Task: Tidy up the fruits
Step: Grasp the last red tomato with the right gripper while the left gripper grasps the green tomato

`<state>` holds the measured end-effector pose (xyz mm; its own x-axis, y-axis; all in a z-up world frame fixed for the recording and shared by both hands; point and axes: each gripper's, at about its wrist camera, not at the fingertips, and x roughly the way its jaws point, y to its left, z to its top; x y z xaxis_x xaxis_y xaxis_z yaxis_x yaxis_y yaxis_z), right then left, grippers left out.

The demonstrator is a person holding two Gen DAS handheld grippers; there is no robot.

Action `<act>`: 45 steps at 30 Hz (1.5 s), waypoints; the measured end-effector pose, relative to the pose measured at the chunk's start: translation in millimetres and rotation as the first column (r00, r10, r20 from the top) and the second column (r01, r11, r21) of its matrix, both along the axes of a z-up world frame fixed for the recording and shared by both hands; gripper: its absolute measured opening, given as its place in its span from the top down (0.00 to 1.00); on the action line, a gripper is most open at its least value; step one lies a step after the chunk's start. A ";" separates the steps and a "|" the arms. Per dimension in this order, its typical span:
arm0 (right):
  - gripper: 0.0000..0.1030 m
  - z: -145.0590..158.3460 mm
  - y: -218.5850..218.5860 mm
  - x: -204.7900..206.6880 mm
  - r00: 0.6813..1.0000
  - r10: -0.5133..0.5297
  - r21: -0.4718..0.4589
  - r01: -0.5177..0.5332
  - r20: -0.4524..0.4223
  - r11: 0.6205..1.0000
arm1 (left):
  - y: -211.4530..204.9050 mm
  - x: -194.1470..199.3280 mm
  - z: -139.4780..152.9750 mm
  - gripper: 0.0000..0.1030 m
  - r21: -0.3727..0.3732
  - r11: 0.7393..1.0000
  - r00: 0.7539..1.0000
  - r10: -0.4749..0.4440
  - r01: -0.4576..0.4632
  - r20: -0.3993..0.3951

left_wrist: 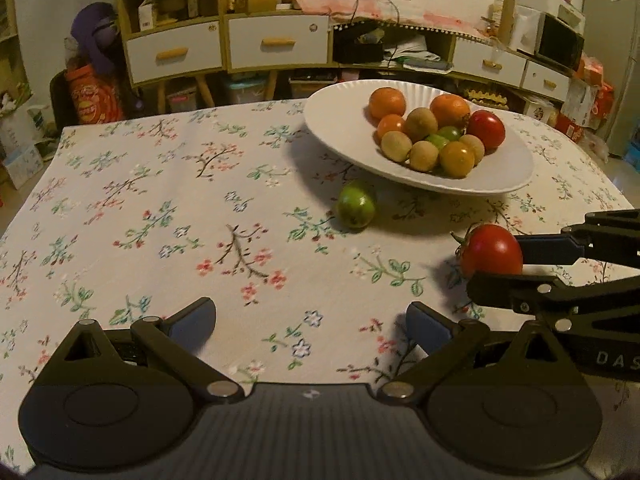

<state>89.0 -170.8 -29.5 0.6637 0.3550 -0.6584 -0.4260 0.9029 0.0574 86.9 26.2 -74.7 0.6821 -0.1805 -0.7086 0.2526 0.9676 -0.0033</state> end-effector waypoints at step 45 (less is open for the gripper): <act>0.65 1.1 -17.9 3.8 0.999 -0.032 0.009 0.032 -0.011 0.999 | -28.1 29.2 8.6 0.66 -0.103 0.995 0.998 0.006 0.000 0.059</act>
<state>92.8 -188.7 -28.4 0.6674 0.3394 -0.6628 -0.3960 0.9156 0.0701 116.1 -1.9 -66.1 0.7226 -0.2482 -0.6452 0.2526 0.9636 -0.0878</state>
